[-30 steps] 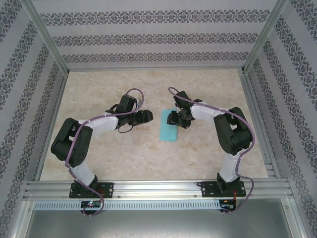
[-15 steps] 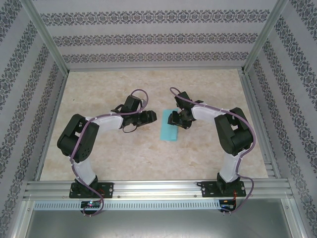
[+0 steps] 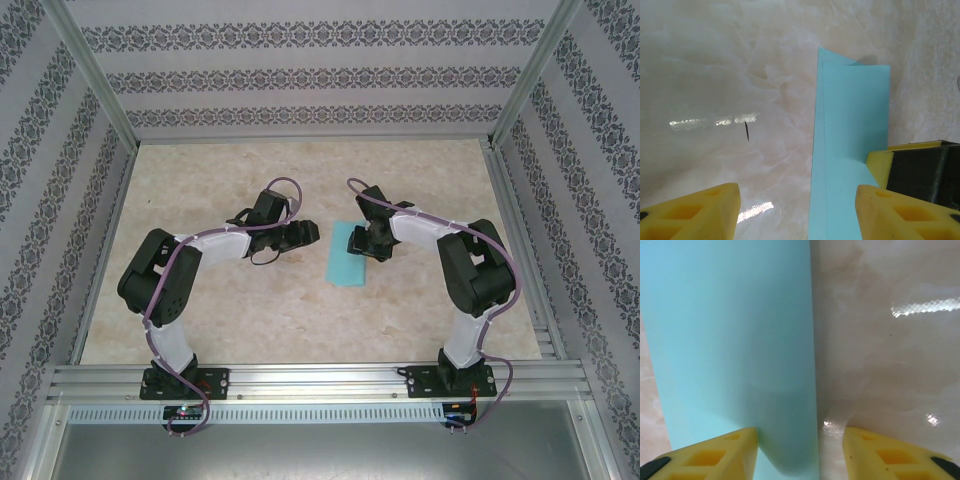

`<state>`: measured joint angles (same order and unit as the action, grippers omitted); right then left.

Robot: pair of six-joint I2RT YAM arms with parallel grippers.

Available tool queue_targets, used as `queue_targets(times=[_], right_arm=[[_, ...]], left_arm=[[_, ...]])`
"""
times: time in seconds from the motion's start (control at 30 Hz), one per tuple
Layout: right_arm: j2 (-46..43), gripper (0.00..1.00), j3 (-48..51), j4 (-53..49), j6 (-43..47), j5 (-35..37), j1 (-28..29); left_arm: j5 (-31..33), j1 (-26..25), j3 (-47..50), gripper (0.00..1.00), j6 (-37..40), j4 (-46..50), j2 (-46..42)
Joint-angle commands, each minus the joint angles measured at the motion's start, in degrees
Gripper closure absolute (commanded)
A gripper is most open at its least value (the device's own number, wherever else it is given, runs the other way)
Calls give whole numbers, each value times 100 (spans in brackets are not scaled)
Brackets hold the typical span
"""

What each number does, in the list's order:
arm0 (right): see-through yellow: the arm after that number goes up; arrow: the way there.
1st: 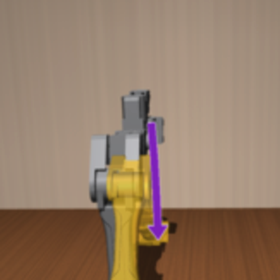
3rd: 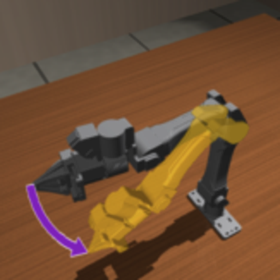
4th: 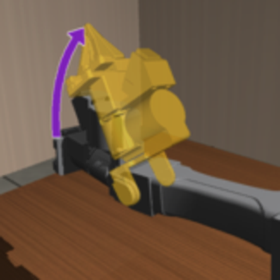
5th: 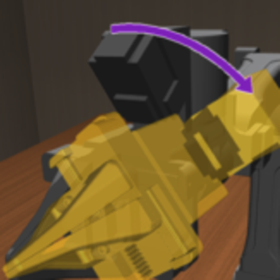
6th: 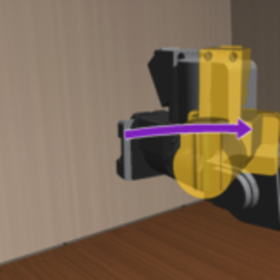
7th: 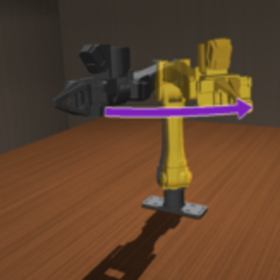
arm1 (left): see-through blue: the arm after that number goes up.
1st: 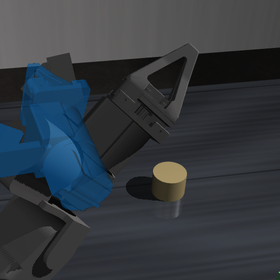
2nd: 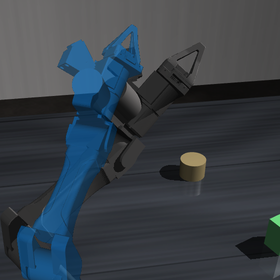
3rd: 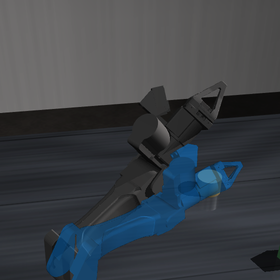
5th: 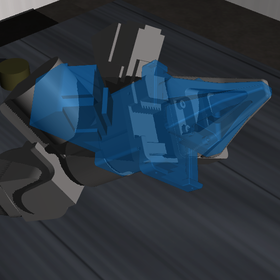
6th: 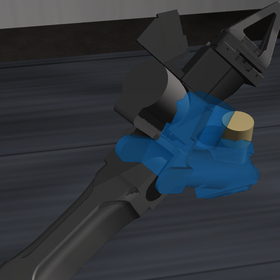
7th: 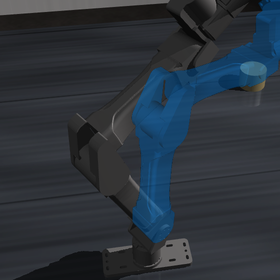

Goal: Fold a paper plane with a square sheet of paper (pick it up from the middle)
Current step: Hold the square sheet of paper at the center of the table.

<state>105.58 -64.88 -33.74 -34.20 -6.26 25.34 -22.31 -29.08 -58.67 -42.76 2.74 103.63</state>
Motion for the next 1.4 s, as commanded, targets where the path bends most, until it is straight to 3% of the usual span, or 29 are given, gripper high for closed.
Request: queue_targets(times=[0.0,0.27,0.63,1.37], right_arm=[[-14,54,-41,-199,2,130,-57],[303,49,-146,-180,-314,20,-67],[777,41,-227,-243,-733,165,-31],[1428,36,-358,-232,-386,64,190]], left_arm=[[-125,-118,-152,38,-29,-129,16],[-339,-200,-324,38,-105,-84,159],[-478,-393,-767,47,-35,101,547],[-627,-397,-1017,64,-96,23,944]])
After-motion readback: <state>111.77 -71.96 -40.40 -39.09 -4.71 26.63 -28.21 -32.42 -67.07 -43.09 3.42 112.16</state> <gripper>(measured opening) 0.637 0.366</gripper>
